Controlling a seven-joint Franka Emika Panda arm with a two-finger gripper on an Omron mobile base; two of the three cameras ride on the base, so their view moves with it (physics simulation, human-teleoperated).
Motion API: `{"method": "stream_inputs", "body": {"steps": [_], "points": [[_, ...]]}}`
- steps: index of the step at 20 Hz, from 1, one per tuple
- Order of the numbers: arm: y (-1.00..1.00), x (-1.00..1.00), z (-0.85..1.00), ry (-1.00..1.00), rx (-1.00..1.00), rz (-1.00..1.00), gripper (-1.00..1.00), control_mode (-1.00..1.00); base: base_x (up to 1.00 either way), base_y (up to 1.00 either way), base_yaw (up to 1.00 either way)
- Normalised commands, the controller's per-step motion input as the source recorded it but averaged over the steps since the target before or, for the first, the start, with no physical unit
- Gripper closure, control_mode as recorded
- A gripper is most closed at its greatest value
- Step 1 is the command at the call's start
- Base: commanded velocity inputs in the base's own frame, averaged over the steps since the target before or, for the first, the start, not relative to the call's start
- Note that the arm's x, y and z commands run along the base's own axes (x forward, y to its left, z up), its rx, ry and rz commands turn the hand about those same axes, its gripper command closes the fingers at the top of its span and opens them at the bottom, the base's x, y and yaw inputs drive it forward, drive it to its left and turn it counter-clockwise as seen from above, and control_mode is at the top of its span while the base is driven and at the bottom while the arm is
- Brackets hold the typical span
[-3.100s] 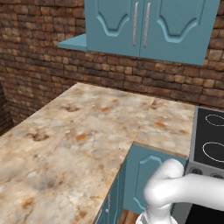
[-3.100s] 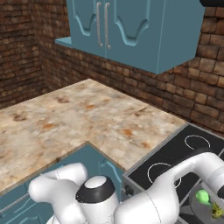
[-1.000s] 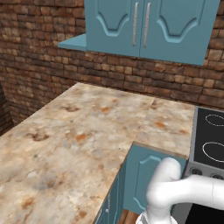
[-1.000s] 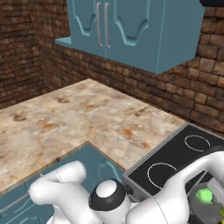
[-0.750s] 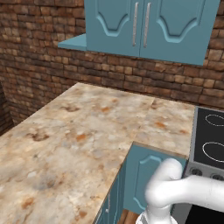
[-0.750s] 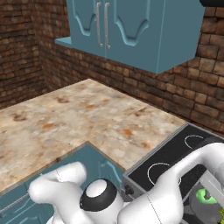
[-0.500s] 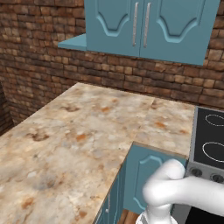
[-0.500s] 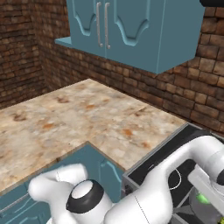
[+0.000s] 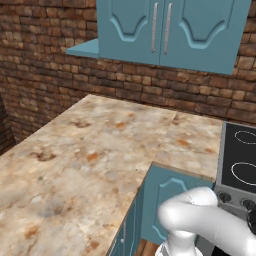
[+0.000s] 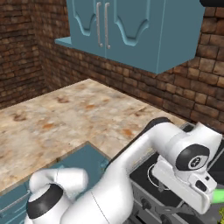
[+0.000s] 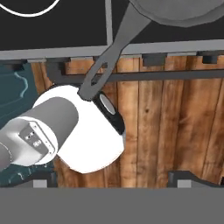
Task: Put the corn and broccoli in the pan. Then turn on the front center burner and set the heat to medium.
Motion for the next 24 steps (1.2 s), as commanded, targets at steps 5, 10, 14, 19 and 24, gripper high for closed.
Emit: {"method": "stream_inputs", "body": {"steps": [5,10,14,19,24], "points": [[1.00,-0.02,0.31,0.00,-0.02,0.16,-1.00,-1.00,0.00,0.00,0.00],[1.00,0.08,0.36,-0.08,-0.01,0.14,-1.00,-1.00,0.00,0.00,0.00],[1.00,0.35,0.37,-0.23,0.00,0.07,-1.00,-1.00,0.00,0.00,0.00],[1.00,0.33,0.45,-0.26,0.00,0.03,-1.00,-1.00,0.00,0.00,0.00],[1.00,0.14,0.52,-0.21,0.00,0.00,-1.00,-1.00,0.00,0.00,0.00]]}}
